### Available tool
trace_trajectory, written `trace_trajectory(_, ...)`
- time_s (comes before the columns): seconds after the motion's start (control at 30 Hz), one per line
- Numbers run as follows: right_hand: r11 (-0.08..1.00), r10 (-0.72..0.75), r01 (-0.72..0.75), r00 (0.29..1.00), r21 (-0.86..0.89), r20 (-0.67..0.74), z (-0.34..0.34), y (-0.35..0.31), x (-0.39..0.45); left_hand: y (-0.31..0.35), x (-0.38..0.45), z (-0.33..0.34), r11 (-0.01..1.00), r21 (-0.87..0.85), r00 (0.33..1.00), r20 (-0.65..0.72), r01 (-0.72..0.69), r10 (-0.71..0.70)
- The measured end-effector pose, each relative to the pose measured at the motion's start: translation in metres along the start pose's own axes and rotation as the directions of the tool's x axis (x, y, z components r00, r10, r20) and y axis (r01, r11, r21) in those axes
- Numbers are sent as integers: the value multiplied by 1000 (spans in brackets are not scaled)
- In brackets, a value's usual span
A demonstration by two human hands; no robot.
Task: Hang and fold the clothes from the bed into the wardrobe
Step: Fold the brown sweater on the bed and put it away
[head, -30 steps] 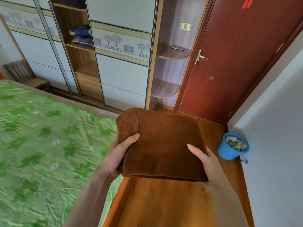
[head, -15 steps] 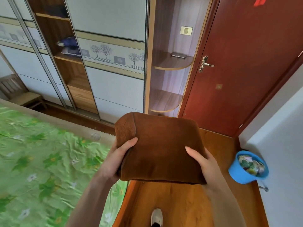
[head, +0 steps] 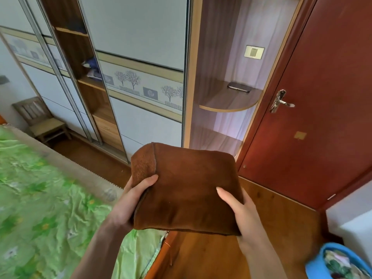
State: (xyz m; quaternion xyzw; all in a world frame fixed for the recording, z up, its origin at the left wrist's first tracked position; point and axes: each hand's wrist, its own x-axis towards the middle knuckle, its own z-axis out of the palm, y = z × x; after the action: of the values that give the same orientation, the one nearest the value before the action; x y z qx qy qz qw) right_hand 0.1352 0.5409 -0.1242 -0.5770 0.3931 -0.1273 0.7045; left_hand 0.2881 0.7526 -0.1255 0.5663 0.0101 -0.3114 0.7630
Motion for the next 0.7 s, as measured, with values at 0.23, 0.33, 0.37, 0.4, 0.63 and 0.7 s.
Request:
trace_trajectory(0.23, 998, -22, 26, 997, -53, 69, 19, -41, 101, 14, 87, 14, 999, -48, 996, -88, -15, 11)
trace_trajectory(0.33, 994, -10, 24, 991, -103, 134, 37, -65, 155, 24, 128, 17, 993, -115, 987, -161, -39, 20)
trace_trajectory(0.37, 992, -9, 29, 987, -124, 161, 46, -74, 173, 29, 143, 18, 990, -134, 983, -182, -51, 26)
trace_trajectory(0.4, 989, -9, 37, 982, -141, 191, 56, -83, 190, 34, 157, 18, 986, -153, 978, -205, -66, 34)
trace_trajectory(0.63, 971, -28, 109, 938, -215, 347, 118, -145, 297, 80, 241, 17, 958, -232, 932, -355, -170, 79)
trace_trajectory(0.7, 971, -45, 134, 916, -200, 398, 135, -161, 318, 93, 258, 13, 950, -236, 916, -389, -204, 100)
